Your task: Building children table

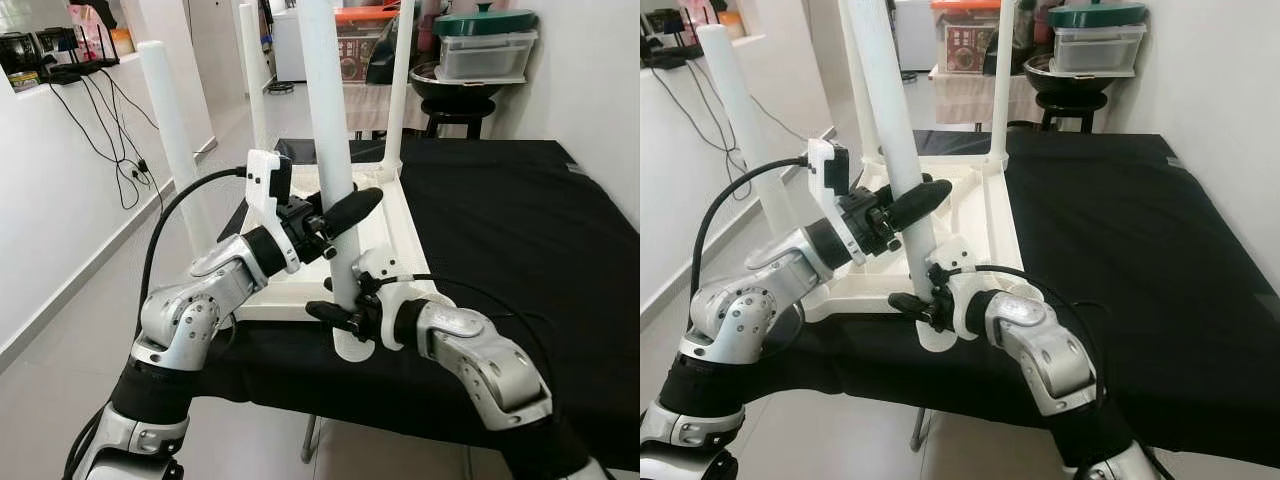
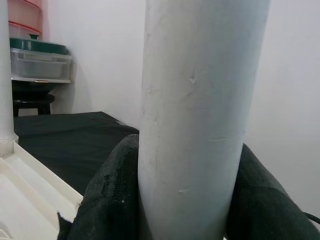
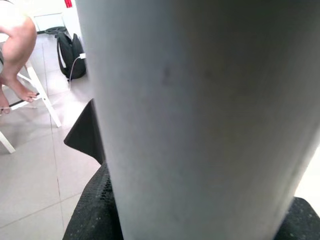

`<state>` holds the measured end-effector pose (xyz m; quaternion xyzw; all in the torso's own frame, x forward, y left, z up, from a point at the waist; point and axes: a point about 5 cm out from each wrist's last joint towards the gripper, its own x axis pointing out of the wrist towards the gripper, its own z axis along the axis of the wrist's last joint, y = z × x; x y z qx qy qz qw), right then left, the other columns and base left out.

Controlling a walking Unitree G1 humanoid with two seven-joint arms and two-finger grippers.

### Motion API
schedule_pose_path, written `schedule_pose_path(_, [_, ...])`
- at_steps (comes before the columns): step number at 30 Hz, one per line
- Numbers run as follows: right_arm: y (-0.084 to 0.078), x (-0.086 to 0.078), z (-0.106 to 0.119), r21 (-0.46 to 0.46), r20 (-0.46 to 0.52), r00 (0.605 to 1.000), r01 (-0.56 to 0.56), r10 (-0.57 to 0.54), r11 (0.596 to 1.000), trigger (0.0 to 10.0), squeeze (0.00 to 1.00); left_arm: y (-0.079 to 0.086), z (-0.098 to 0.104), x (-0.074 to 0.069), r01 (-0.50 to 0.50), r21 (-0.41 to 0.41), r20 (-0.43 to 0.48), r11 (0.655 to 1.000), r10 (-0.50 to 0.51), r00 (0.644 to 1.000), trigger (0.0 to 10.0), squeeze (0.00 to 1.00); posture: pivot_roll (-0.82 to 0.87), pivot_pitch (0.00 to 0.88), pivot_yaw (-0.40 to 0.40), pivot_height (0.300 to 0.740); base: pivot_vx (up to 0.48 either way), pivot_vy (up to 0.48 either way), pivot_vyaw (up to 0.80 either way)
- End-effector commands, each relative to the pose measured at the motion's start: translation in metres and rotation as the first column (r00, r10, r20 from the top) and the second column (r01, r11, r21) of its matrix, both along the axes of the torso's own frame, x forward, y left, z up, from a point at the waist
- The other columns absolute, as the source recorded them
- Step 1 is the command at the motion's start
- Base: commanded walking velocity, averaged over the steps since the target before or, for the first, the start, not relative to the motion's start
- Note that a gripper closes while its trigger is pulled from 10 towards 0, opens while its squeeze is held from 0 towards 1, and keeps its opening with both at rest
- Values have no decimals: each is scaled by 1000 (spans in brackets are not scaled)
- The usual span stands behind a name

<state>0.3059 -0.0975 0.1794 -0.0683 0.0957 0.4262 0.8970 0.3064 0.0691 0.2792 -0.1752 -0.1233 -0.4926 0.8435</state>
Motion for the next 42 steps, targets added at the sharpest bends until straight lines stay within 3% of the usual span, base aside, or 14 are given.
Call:
schedule_pose_path(1, [-6,10,-7,-40,-28,993,117,-118,992,0,0,-31,14,-22,223,-38,82,974,-219,972,0,0,-68,0,39,740,0,0,0])
schedule_pose_path(4, [-7,13,-6,-38,-16,989,147,-148,988,0,0,-31,17,-25,221,-47,112,974,-215,970,157,0,-68,0,39,740,0,0,0])
schedule_pose_path(5, [-7,14,-6,-36,-10,987,160,-161,986,0,0,-31,17,-25,215,-53,121,975,-208,971,10000,1000,-68,0,39,740,0,0,0])
schedule_pose_path(13, [-24,32,17,75,88,940,325,-331,943,0,0,-15,23,-20,146,-147,108,978,-131,986,10000,1000,-65,0,35,740,0,0,0])
schedule_pose_path(20, [-77,55,59,209,192,778,564,-599,799,0,0,26,23,-14,6,-218,99,976,16,995,10000,1000,-60,0,31,740,0,0,0])
schedule_pose_path(25, [-97,61,72,216,229,701,640,-676,737,0,0,39,19,-12,-64,-210,87,976,84,993,10000,1000,-52,0,29,740,0,0,0])
schedule_pose_path(26, [-103,64,90,216,286,663,659,-691,721,10000,0,45,14,-9,-127,-203,66,971,143,988,10000,1000,-47,0,27,740,0,0,0])
schedule_pose_path(31, [-101,65,155,231,421,625,627,-657,744,10000,0,54,1,-2,-265,-188,-13,946,267,964,10000,961,-26,0,32,740,0,0,0])
schedule_pose_path(33, [-101,65,155,231,421,625,627,-657,744,10000,0,54,1,-2,-265,-188,-13,946,267,964,10000,961,-26,0,32,740,0,0,0])
schedule_pose_path(34, [-92,61,186,230,478,629,584,-613,778,10000,0,55,-4,-4,-280,-178,-37,943,278,960,10000,161,-29,0,38,740,0,0,0])
schedule_pose_path(35, [-80,52,224,238,559,611,529,-561,814,10000,0,56,-10,-8,-286,-161,-65,945,279,958,10000,0,-43,0,47,740,0,0,0])
schedule_pose_path(37, [-80,52,224,238,559,611,529,-561,814,10000,0,56,-10,-8,-286,-161,-65,945,279,958,10000,0,-43,0,47,740,0,0,0])
schedule_pose_path(38, [-68,41,261,235,635,583,478,-506,846,10000,0,56,-15,-12,-287,-144,-88,947,277,957,10000,0,-57,0,42,740,0,0,0])
schedule_pose_path(42, [-46,24,300,219,712,567,382,-415,898,10000,0,57,-18,-18,-290,-140,-113,947,276,954,10000,0,-65,0,21,740,0,0,0])
